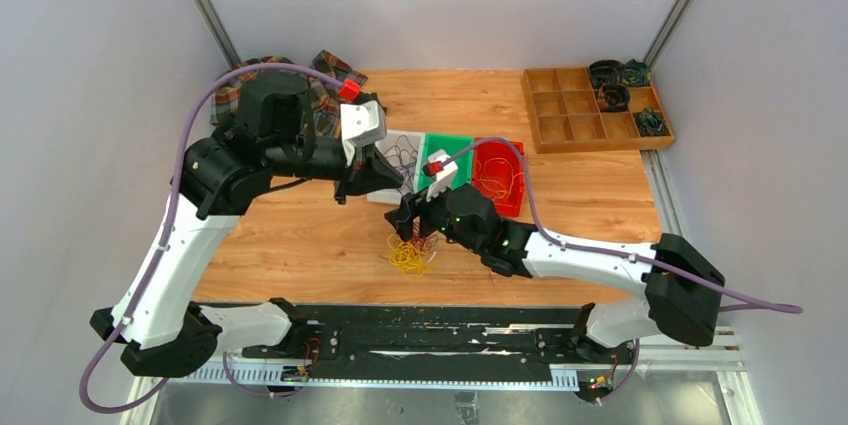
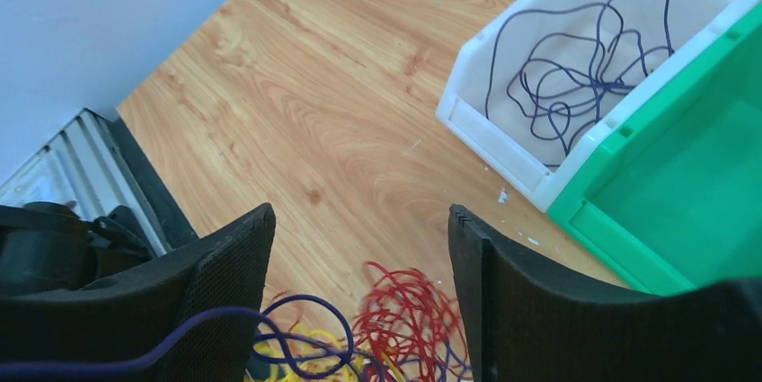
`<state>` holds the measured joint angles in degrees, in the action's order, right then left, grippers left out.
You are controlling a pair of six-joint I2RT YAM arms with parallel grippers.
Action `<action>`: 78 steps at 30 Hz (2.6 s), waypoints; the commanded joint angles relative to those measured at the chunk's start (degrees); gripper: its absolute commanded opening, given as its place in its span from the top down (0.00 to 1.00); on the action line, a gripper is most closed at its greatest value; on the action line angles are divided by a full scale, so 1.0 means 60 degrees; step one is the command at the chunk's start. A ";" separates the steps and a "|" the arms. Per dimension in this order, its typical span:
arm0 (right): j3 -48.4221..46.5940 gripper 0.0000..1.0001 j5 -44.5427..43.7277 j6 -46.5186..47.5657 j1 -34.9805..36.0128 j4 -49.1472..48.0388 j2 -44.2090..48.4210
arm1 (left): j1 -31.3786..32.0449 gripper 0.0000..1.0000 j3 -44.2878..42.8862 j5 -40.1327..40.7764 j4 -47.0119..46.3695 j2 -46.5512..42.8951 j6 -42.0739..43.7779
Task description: Untangle the cables
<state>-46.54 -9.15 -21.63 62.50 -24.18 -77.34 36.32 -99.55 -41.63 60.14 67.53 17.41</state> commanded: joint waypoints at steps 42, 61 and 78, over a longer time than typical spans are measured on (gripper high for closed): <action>0.1675 0.33 -0.1619 -0.0096 0.0137 -0.1346 -0.0251 | -0.0033 1.00 -0.4059 0.4554 -0.5549 0.0464 0.2186; -0.1619 0.27 0.0071 0.2680 0.0138 -0.0963 -0.0195 | -0.0032 1.00 -0.3993 0.4203 -0.5719 0.0553 0.1697; -0.0465 0.56 0.0602 0.0937 0.0185 -0.1792 -0.1941 | -0.0032 1.00 -0.4885 0.3796 -0.5789 0.0781 0.0498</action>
<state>-53.10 -8.58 -11.29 62.57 -31.90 -85.69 36.32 -125.27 -17.61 28.32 71.90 23.77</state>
